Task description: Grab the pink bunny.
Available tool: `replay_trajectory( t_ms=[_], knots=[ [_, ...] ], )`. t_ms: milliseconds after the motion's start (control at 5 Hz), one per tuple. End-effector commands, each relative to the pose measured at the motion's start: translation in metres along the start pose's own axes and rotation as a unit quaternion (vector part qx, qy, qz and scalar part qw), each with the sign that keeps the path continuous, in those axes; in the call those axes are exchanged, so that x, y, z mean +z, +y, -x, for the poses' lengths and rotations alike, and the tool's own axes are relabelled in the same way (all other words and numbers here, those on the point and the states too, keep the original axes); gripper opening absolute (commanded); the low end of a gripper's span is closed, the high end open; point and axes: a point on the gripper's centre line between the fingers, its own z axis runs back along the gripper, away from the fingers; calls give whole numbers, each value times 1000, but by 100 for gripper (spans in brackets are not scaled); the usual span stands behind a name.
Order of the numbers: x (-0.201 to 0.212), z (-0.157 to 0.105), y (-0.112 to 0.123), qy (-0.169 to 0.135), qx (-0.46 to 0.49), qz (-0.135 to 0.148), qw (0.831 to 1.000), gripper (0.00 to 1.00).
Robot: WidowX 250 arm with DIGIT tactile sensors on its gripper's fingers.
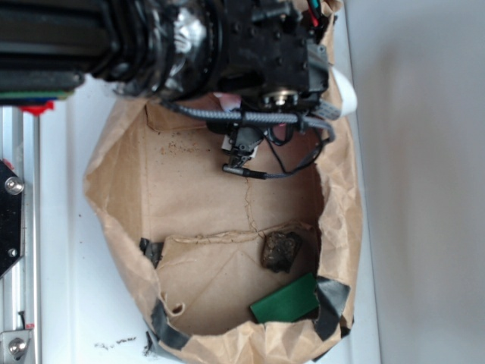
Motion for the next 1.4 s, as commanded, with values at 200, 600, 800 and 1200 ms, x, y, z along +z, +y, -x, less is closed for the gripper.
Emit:
replay_trajectory(
  t_ms=[200,600,800,1200],
  knots=[
    [6,-1,1,-22,10,-25,999,0],
    [31,-8,7,-24,40,7,999,0],
    [70,-14,2,-12,83,58,995,0],
    [132,-22,-14,-15,195,123,973,0]
  ],
)
